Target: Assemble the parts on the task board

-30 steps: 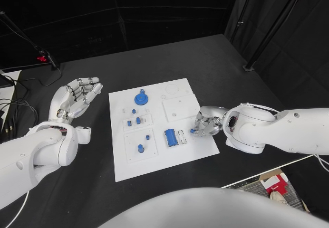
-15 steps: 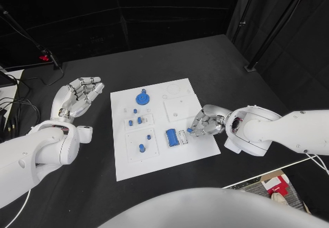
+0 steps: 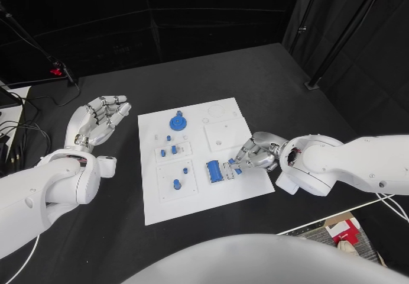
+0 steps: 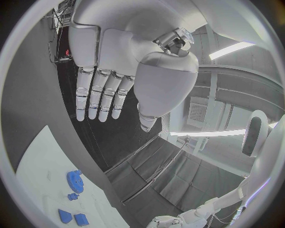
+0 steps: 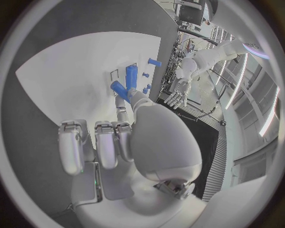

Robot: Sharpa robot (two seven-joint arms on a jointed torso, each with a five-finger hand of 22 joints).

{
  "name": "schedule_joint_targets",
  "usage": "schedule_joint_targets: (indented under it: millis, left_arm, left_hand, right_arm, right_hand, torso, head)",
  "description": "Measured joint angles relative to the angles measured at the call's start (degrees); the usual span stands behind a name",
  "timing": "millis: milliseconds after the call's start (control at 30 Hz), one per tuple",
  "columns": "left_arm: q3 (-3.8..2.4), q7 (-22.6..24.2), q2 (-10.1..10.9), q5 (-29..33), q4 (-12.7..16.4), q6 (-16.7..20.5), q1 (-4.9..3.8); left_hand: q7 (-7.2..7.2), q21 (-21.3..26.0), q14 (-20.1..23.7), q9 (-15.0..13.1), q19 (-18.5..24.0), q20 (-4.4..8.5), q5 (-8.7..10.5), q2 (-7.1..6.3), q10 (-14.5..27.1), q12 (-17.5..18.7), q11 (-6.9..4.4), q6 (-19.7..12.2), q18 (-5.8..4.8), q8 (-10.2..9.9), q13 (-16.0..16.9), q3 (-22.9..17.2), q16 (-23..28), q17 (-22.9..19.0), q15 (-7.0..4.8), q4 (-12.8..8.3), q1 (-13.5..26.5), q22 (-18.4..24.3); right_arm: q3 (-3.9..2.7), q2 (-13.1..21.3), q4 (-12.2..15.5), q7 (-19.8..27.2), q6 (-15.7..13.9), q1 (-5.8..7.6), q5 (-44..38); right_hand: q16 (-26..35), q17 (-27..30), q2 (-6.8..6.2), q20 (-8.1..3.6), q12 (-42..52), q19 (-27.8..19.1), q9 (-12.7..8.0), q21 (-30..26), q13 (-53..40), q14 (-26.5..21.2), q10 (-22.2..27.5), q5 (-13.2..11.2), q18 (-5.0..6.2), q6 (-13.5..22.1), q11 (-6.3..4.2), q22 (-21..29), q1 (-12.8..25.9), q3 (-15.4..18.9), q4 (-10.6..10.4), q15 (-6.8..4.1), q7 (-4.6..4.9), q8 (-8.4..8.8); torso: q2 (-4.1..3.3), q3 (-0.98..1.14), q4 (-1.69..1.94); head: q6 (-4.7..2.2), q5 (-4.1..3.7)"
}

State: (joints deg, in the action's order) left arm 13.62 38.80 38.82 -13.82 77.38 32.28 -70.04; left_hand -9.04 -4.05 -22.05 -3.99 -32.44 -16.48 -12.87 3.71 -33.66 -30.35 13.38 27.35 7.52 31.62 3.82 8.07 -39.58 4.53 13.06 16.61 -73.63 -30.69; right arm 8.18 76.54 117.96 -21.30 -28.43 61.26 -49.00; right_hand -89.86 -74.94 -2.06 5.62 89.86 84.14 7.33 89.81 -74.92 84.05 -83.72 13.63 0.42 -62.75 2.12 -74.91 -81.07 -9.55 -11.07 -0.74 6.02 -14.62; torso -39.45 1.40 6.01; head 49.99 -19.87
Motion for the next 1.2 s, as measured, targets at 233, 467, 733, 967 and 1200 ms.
schedule_joint_targets:
  millis: [233, 467, 733, 967, 1200]
  left_arm:
    - [0.00, 0.0, 0.0, 0.0, 0.0, 0.0, 0.00]
    - [0.00, -0.1, 0.0, 0.0, 0.0, 0.0, 0.00]
    - [0.00, -0.1, -0.1, 0.0, 0.0, 0.0, 0.00]
    - [0.00, -0.1, -0.1, 0.0, -0.1, 0.0, 0.00]
    - [0.00, -0.1, -0.2, 0.0, -0.1, 0.0, 0.00]
  left_hand:
    - [0.00, 0.0, 0.0, 0.0, 0.0, 0.00, 0.00, 0.00, 0.0, 0.0, 0.00, 0.0, 0.00, 0.0, 0.0, 0.0, 0.0, 0.0, 0.00, 0.0, 0.0, 0.0]
    - [0.00, 0.0, 0.0, 0.0, 0.0, 0.00, 0.00, 0.00, 0.0, 0.0, 0.00, 0.0, 0.00, 0.0, 0.0, 0.0, -0.2, 0.0, 0.00, 0.0, 0.0, 0.0]
    - [0.00, 0.0, 0.0, 0.0, 0.0, 0.00, 0.00, 0.00, 0.0, 0.0, 0.00, 0.0, 0.00, 0.0, 0.0, 0.0, -0.2, 0.0, 0.00, 0.0, 0.0, 0.0]
    - [0.00, 0.0, 0.0, 0.0, 0.0, 0.00, 0.00, 0.00, 0.0, 0.0, 0.00, 0.0, 0.00, 0.0, 0.0, 0.0, -0.2, 0.0, 0.00, 0.0, 0.0, 0.0]
    - [0.00, 0.0, 0.0, 0.0, 0.0, 0.00, 0.00, 0.00, 0.0, 0.0, 0.00, 0.0, 0.00, 0.0, 0.0, 0.0, -0.2, 0.0, 0.00, 0.0, 0.0, 0.0]
  right_arm:
    - [0.00, -0.6, 0.2, -0.8, -0.5, 0.01, 3.2]
    - [0.01, -0.8, 0.5, -3.4, -2.5, 0.01, 3.8]
    - [0.02, -1.4, 0.3, -6.2, -4.2, 0.01, 0.4]
    - [0.02, -2.7, -0.1, -8.2, -4.5, 0.00, -3.8]
    - [0.02, -4.0, -0.7, -9.6, -4.2, 0.00, -5.8]
  right_hand:
    - [0.0, 0.0, 0.62, -0.20, 0.0, -0.2, -0.2, 0.0, 0.0, -0.2, -0.2, 0.0, 0.00, -1.1, -0.20, 0.0, 1.1, 1.0, -1.0, -0.21, -0.43, 0.88]
    - [0.0, 0.0, 0.63, -0.20, 0.0, -0.2, -0.2, 0.0, 0.0, 0.0, -0.2, 0.0, -0.01, -1.3, -0.19, 0.0, 1.3, 1.3, -1.0, -0.42, -0.50, 0.89]
    - [0.0, 0.0, 0.63, -0.20, 0.0, -0.2, -0.2, 0.0, 0.0, 0.0, -0.4, 0.0, -0.01, -1.4, -0.40, 0.0, 1.3, 1.5, -0.9, -0.42, -0.62, 1.19]
    - [0.0, 0.0, 0.62, -0.19, 0.0, -0.2, -0.2, 0.0, 0.0, 0.0, -0.4, 0.0, -0.01, -1.5, -0.40, 0.0, 1.3, 1.5, -0.9, -0.41, -0.70, 1.38]
    - [0.0, 0.0, 0.43, -0.40, 0.0, 0.0, -0.3, 0.0, 0.0, 0.0, -0.2, 0.0, -0.01, -2.0, -0.60, 0.0, 0.5, 1.6, -0.3, -0.41, -0.73, 1.86]
  torso:
    - [-0.01, -0.02, 0.00]
    - [-0.04, -0.04, 0.01]
    - [-0.04, -0.03, 0.01]
    - [-0.03, 0.05, 0.01]
    - [-0.03, 0.03, -0.01]
  head:
    - [0.00, 0.00]
    - [0.00, 0.03]
    - [0.00, 0.23]
    - [0.00, 0.42]
    - [0.00, 0.51]
